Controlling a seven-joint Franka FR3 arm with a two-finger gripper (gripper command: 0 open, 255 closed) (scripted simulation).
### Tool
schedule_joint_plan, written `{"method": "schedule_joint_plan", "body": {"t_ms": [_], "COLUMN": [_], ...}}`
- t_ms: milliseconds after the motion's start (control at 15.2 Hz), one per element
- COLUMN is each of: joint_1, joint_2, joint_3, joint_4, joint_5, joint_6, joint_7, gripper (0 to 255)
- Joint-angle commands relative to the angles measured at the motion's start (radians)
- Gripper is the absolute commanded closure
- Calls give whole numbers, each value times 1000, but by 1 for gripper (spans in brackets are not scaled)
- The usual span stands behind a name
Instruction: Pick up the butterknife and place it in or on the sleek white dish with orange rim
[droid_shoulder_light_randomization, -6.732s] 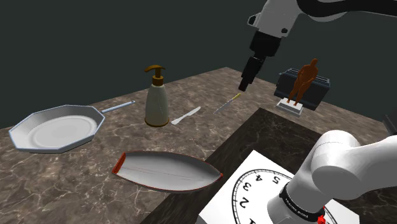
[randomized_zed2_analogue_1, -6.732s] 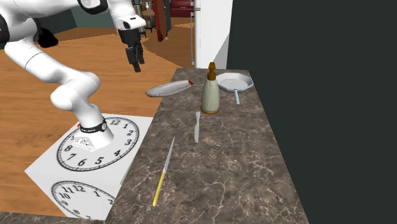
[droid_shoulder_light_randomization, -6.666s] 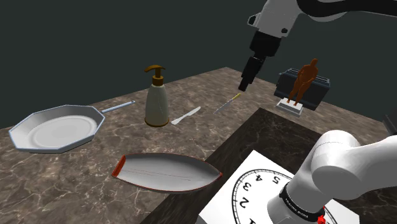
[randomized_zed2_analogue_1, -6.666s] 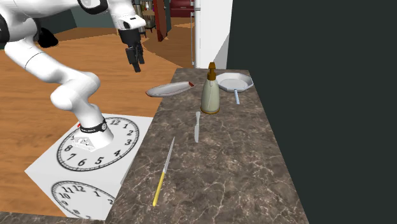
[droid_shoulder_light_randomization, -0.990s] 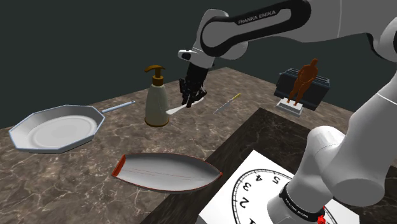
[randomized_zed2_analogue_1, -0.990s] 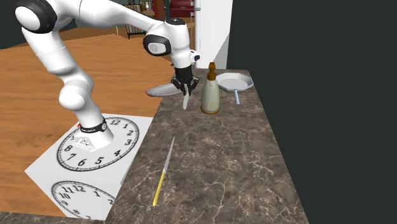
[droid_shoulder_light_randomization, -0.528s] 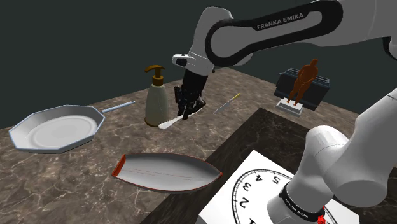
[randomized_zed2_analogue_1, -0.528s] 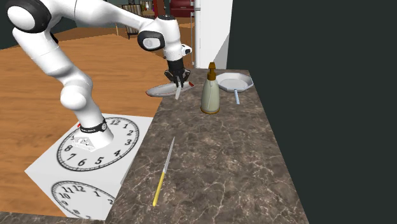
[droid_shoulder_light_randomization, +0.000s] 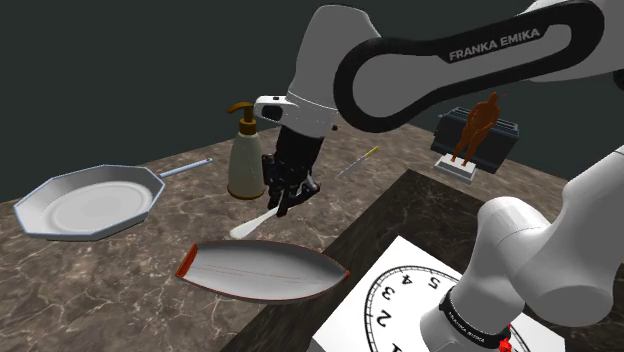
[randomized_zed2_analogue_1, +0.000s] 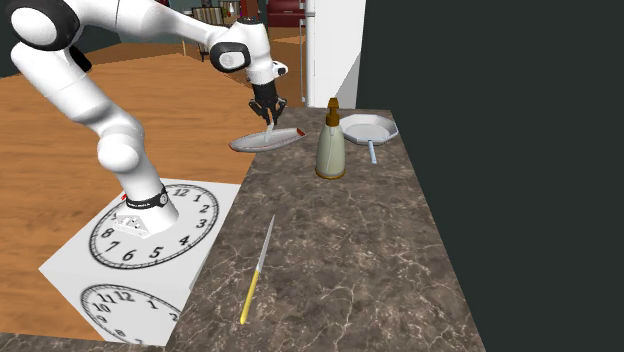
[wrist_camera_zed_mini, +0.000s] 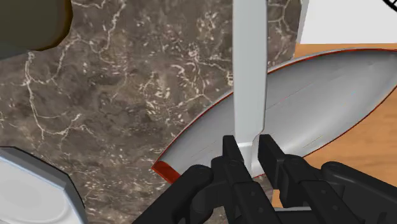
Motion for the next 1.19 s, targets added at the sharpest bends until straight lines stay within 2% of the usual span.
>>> {"method": "schedule_joint_plan", "body": {"t_ms": [0, 198, 1122], "joint_1": [21, 54, 65], "joint_2": [-7, -9, 80], "joint_3": [39, 103, 107], "joint_4": [-8, -9, -126], "joint_5": [7, 17, 45], "joint_6": [10, 21, 225], "joint_7": [56, 145, 111], "gripper": [255, 255, 255]}}
